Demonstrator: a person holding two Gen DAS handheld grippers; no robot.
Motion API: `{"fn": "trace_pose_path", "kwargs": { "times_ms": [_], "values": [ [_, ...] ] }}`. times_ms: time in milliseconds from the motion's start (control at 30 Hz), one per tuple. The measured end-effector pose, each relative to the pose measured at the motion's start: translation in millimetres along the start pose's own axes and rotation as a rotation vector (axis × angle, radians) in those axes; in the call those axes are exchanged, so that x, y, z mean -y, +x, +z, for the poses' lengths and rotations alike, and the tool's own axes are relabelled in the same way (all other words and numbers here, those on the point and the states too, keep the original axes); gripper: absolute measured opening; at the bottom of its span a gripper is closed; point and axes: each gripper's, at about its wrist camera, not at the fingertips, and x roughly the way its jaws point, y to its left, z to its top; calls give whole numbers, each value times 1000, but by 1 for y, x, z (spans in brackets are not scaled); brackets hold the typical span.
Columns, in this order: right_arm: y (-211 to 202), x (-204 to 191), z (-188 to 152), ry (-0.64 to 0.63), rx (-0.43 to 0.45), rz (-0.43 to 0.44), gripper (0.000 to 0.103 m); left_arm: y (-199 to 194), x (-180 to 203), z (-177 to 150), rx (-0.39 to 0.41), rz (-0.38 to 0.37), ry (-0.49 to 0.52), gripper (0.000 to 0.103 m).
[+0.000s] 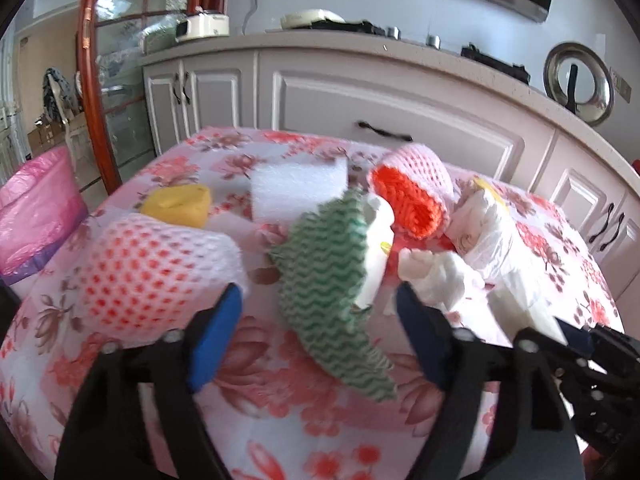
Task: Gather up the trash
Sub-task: 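Grasp the green zigzag cloth with the left gripper while the right holds the tissue pad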
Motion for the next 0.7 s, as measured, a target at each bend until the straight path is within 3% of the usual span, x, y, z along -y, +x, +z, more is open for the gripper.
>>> {"fn": "trace_pose_path", "kwargs": {
  "times_ms": [100, 133, 233, 700],
  "values": [
    [-2, 1, 0, 11, 7, 8, 33, 10, 4, -5, -35, -3, 10, 48],
    [-2, 0, 0, 11, 7, 11, 33, 13, 5, -8, -50, -4, 12, 33],
    [-3, -7, -1, 2, 10, 22, 33, 6, 3, -12, -33, 3, 10, 20],
    [-42, -57, -5, -57, 77, 13, 33, -81, -16, -28, 58, -29, 25, 16]
  ]
}}
